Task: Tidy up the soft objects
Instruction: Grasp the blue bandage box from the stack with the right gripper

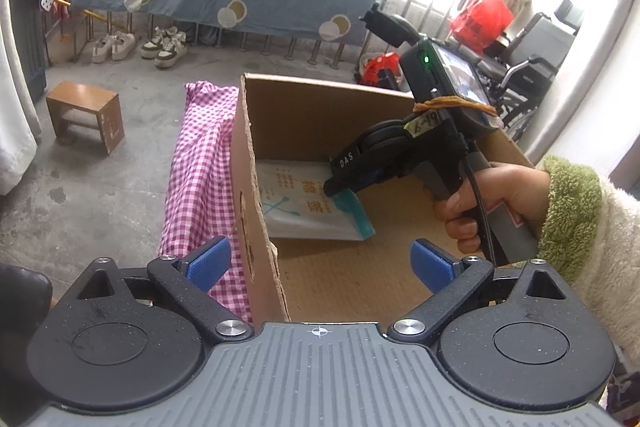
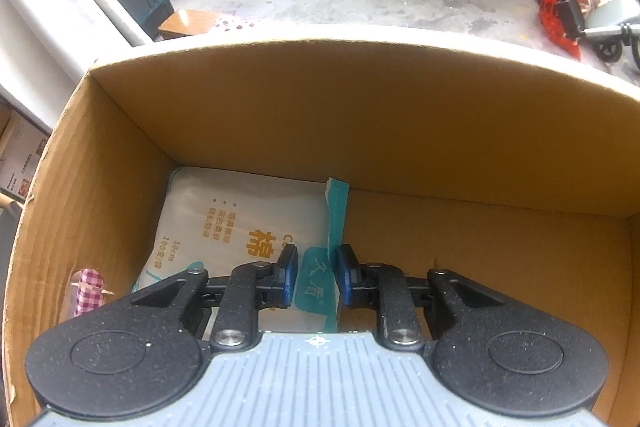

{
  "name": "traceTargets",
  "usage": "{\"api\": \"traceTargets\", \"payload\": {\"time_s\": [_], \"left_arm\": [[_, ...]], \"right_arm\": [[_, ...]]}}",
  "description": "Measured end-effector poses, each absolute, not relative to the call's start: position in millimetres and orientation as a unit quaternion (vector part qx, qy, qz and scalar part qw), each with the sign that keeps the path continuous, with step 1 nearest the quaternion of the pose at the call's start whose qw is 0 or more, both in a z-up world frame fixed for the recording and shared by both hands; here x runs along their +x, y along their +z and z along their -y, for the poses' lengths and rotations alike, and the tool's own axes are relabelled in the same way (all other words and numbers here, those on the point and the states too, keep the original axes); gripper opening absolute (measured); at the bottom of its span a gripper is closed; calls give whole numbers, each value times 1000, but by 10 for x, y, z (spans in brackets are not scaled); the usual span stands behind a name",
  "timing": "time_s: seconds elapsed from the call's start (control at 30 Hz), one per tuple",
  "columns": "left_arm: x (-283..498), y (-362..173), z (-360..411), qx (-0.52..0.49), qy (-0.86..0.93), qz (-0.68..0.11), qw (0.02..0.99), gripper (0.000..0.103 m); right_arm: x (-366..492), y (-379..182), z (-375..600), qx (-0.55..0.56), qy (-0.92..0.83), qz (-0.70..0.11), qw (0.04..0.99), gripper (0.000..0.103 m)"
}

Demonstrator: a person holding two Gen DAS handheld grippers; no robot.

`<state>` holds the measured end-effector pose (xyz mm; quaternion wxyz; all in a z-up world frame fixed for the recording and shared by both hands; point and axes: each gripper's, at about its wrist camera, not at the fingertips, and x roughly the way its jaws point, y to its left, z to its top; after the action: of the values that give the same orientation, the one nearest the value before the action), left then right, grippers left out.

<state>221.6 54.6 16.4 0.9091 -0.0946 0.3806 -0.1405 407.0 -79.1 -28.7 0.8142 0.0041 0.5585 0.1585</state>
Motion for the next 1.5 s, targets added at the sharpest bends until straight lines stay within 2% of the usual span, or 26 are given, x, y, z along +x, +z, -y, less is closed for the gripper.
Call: {"api": "traceTargets", "payload": {"time_s": [0.17,0.33,0.37,0.4,0.47,0.63,0.77,0.87,1.0,1.17,1.5], "left_arm": [[2081,268,-610,-104,-139,-356,918,99],[1883,446,-684,-115,-141,-329,927,101],[1837,476,-690,-116,-143,-324,928,101],[1784,504,-696,-117,-146,-320,929,101],[1684,539,-701,-117,-157,-317,928,101],[1460,526,-639,-106,-201,-327,917,101],[1288,418,-508,-86,-223,-343,908,101],[1198,302,-368,-60,-236,-361,900,101],[1067,139,-107,13,-234,-374,897,99],[999,-92,161,94,-227,-381,891,91],[967,-224,217,91,-222,-383,892,84]], "right_arm": [[4026,-30,1024,45,175,-546,818,24],[3571,498,1402,96,215,-507,829,27],[3436,619,1484,109,227,-497,830,39],[3281,738,1577,123,236,-483,834,60],[2956,947,1764,143,258,-448,844,76],[2197,1143,2175,185,281,-404,851,76],[1791,948,2342,230,283,-417,832,76],[1592,736,2368,240,271,-431,827,72],[1381,449,2238,234,255,-445,826,60],[1254,263,2081,200,223,-448,842,59],[1278,94,1930,175,215,-462,842,54]]}}
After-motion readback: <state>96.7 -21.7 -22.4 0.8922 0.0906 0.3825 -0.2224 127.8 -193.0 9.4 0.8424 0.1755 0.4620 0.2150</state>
